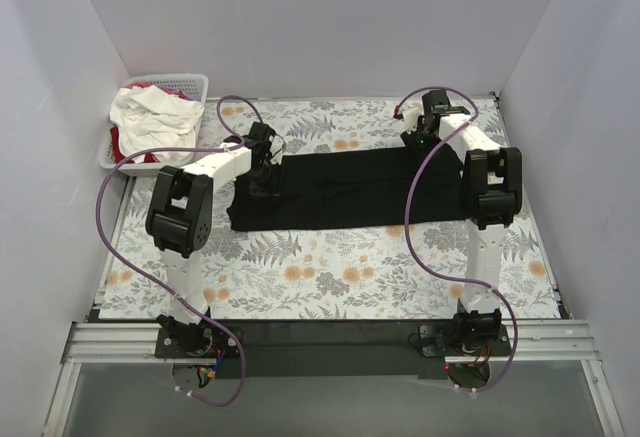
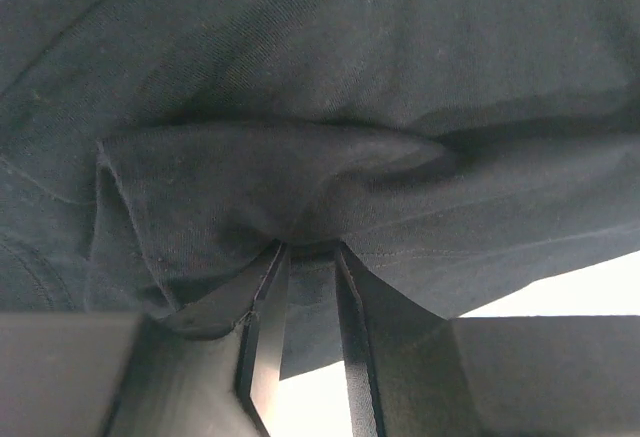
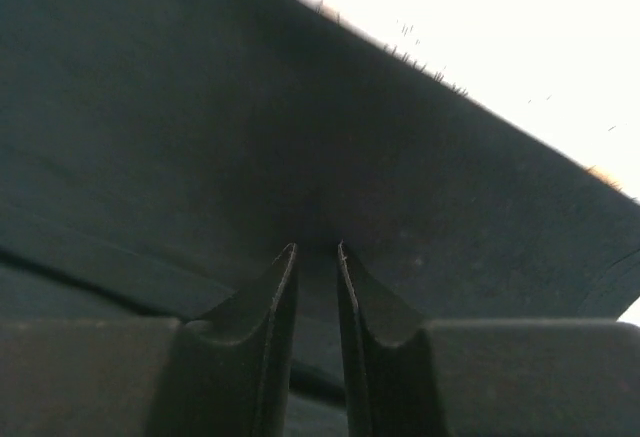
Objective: Fold and stack the t-shirts
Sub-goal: Fold the tshirt
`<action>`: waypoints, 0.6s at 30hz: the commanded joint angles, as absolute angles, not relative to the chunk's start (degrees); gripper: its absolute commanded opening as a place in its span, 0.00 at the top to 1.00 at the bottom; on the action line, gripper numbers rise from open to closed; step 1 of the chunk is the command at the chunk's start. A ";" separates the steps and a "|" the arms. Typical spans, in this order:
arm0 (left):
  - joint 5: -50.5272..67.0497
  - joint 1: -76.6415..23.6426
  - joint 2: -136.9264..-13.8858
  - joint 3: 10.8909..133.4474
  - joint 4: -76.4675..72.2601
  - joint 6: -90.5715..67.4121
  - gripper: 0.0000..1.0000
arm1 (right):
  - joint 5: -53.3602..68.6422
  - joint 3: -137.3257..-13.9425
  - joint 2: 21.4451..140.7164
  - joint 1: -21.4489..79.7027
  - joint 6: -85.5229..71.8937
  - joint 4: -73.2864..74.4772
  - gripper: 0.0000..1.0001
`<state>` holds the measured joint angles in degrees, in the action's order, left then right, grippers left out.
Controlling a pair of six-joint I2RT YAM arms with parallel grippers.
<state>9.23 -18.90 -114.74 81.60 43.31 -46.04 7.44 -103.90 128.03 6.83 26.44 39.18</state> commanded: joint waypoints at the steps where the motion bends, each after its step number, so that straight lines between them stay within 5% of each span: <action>1: 4.22 -18.98 -116.36 82.62 42.80 -46.15 0.76 | 2.64 -101.52 127.44 7.12 30.49 40.25 0.72; 12: 0.70 -13.98 -127.06 92.44 41.57 -39.13 0.76 | 2.45 -84.13 118.41 7.12 33.40 41.48 0.74; 18: 3.94 -12.04 -141.65 121.51 44.03 -34.19 0.75 | 15.78 -64.53 101.19 14.40 33.49 48.06 0.75</action>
